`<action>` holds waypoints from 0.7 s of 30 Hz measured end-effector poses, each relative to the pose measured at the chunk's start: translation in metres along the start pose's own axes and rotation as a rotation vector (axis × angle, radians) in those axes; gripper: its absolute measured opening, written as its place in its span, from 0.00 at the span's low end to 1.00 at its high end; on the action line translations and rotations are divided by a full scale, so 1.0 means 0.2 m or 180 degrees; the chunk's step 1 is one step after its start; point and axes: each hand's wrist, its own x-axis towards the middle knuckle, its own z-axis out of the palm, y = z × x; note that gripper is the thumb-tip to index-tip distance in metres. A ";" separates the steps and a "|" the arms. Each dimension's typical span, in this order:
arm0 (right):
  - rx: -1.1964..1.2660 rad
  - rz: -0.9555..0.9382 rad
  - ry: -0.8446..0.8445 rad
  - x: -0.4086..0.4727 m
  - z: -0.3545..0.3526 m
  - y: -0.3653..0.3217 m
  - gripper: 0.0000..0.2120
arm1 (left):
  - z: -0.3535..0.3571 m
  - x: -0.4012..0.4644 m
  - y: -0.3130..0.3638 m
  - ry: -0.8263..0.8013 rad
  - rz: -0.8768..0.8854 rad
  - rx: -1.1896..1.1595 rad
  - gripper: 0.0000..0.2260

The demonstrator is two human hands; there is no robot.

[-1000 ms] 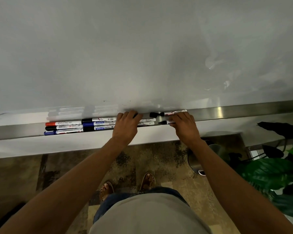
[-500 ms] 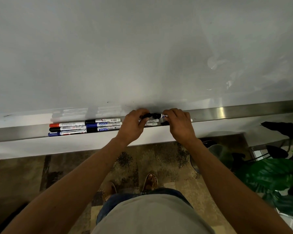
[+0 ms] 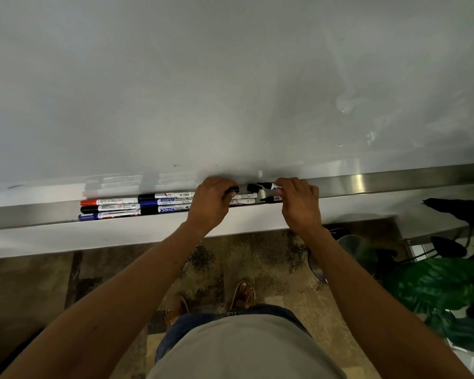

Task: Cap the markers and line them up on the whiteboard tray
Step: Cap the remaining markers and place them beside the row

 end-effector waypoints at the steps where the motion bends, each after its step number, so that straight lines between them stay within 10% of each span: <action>1: -0.0017 0.0060 -0.0021 -0.01 0.00 0.02 0.17 | 0.01 0.00 -0.01 -0.0025 0.0039 0.0216 0.06; 21: -0.0091 0.0335 -0.0222 -0.05 0.02 0.11 0.15 | 0.14 0.11 0.19 -0.0729 0.0733 0.2379 0.18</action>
